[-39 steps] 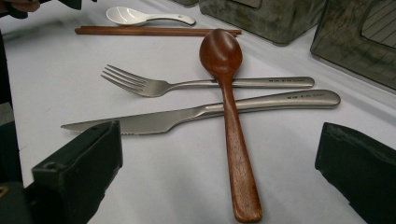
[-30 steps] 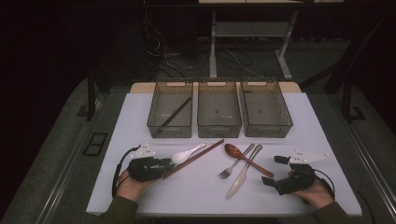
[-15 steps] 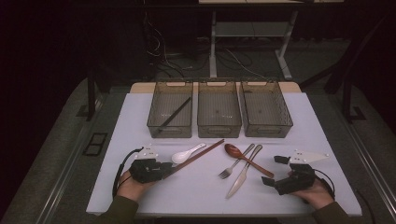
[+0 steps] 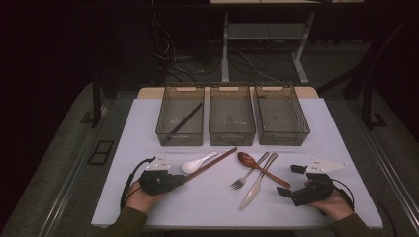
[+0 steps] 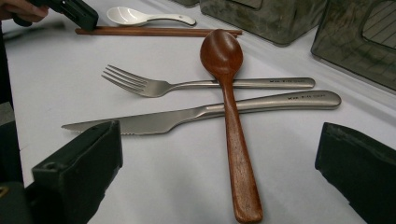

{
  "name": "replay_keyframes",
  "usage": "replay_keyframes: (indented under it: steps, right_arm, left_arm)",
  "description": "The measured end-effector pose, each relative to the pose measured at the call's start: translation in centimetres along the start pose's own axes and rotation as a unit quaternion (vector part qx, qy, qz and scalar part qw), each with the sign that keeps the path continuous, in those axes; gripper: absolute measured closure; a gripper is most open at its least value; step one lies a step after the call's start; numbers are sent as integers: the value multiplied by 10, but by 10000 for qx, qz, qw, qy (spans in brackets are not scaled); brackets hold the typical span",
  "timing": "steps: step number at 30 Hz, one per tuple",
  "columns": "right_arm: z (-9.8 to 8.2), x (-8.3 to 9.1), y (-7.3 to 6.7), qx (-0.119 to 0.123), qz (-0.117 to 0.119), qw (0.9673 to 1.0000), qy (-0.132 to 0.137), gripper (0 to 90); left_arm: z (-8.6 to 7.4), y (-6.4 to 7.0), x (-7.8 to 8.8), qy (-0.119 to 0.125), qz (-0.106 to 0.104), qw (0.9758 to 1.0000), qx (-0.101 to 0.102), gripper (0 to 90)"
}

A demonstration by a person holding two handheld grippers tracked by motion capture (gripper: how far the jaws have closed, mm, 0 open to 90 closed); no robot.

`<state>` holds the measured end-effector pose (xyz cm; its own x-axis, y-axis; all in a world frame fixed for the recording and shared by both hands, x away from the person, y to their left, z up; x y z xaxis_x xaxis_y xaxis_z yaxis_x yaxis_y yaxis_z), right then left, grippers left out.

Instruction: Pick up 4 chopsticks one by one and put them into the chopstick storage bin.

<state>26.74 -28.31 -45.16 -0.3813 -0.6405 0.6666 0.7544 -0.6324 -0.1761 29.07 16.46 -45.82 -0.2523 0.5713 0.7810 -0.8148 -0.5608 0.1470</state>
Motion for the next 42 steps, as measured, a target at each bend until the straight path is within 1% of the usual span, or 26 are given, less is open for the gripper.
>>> replay_keyframes:
  steps: [5, 7, 12, 13, 16, 17, 21, 25, 26, 27, 28, 29, 31, 34, 35, 39, 42]
  right_arm:
    - [0, 0, 0, 1, 2, 10000, 0, 6]
    - [0, 0, 0, 2, 2, 10000, -3, 6]
    - [0, 0, 0, 0, -4, 10000, 6, 6]
    - [0, 0, 0, 2, -4, 10000, 6, 6]
    - [0, 0, 0, -3, 1, 10000, 2, 6]
    - [0, 0, 0, 1, -6, 10000, 8, 6]
    - [0, 0, 0, -4, -10, 10000, 6, 6]
    - [0, 0, 0, 1, -5, 10000, 8, 6]
    - [0, 0, 0, 3, -14, 10000, 12, 6]
    - [0, 0, 0, 2, -15, 10000, 11, 6]
    - [0, 0, 0, -2, -14, 10000, 12, 6]
    - [0, 0, 0, 1, -14, 10000, 12, 6]
    - [0, 0, 0, -2, -1, 10000, -2, 6]
    - [0, 0, 1, -8, -8, 10000, -1, 6]
    - [0, 0, 1, -7, -10, 10000, 1, 6]
    - [0, -1, 1, -8, -10, 10000, -11, 6]
    - [0, -1, 1, -21, -11, 10000, -27, 6]
  left_arm:
    - [0, 1, -2, -41, -32, 10000, -59, 824]
    - [1, 2, -2, -55, -8, 10000, -72, 822]
    - [1, 2, -2, -59, -18, 10000, -65, 822]
    - [0, 2, -3, -76, -48, 9999, -94, 821]
    - [1, 4, -5, -219, -33, 9995, -208, 815]
    - [1, 6, -6, -208, -47, 9996, -177, 814]
    - [2, 6, -7, -237, -71, 9994, -226, 813]
    - [2, 6, -7, -254, -81, 9994, -213, 812]
    - [2, 6, -7, -228, -98, 9995, -183, 811]
    - [2, 6, -7, -229, -106, 9995, -194, 808]
    - [2, 7, -7, -201, -108, 9996, -143, 793]
    - [3, 8, -7, -205, -103, 9996, -172, 779]
    - [6, 8, -8, -192, -95, 9995, -242, 764]
    - [12, 11, -10, -130, -56, 9997, -208, 746]
    - [15, 12, -10, -109, -32, 9996, -245, 739]
    - [28, 12, -11, 32, 80, 9995, -289, 724]
    - [39, 12, -15, 112, 89, 9995, -269, 724]
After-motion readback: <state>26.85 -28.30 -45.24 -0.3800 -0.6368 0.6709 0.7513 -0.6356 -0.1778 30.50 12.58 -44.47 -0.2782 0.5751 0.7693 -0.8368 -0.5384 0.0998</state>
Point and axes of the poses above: each handheld gripper's, and its own axes: x roughly backward along the jaws, z roughly out of its top, y roughly to its right, the point moved 2 cm from there along -x, roughly forward along the jaws, and after that the axes turned 10 degrees about -y, right-handed, at the moved point
